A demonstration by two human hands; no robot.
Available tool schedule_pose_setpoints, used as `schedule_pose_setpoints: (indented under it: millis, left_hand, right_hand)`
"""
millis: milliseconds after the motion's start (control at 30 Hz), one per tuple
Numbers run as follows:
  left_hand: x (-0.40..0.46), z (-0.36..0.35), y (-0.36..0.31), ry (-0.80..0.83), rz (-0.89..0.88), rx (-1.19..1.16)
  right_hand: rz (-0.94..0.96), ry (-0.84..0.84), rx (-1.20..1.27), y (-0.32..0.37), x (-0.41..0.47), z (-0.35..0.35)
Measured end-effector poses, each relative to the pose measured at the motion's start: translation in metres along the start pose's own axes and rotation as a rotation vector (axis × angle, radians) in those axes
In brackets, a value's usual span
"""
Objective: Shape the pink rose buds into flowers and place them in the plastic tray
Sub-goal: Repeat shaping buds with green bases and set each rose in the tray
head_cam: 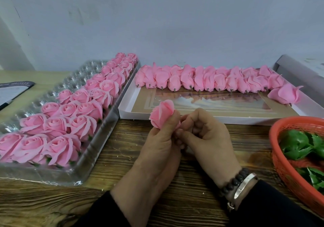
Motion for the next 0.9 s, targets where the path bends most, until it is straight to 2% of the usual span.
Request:
schedule_pose_setpoints:
  millis: [233,400,567,800,900]
  left_hand:
    - [0.006,0.009,0.001,-0.060,0.044,-0.125]
    - [0.004,0.008,0.008,-0.072,0.027,-0.126]
    - [0.001,0.012,0.004,-0.150,0.012,-0.118]
    - [-0.001,0.003,0.008,-0.055,0.017,-0.070]
    - [0.001,0.001,0.003,0.013,0.039,-0.012]
  right_hand:
    - [0.007,0.093,-0.091,0.003,0.000,-0.010]
    - [0.000,0.009,-0.134,-0.001,0.001,-0.001]
    - [0.006,0.046,-0.211,0.000,0.000,-0.008]
    - [0.015,-0.029,-0.227,0.002,0.000,0.000]
    - [-0.035,0.005,-0.110,-0.002,0.001,0.000]
Point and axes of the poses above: each hand's wrist, its own x-axis towards the middle knuckle, its own z-axis out of the back of the hand, y = z × x, the point moved 9 cm from there along x, towards the middle knuckle, and after that the axes turned 10 degrees about -x, right-handed, at the moved point
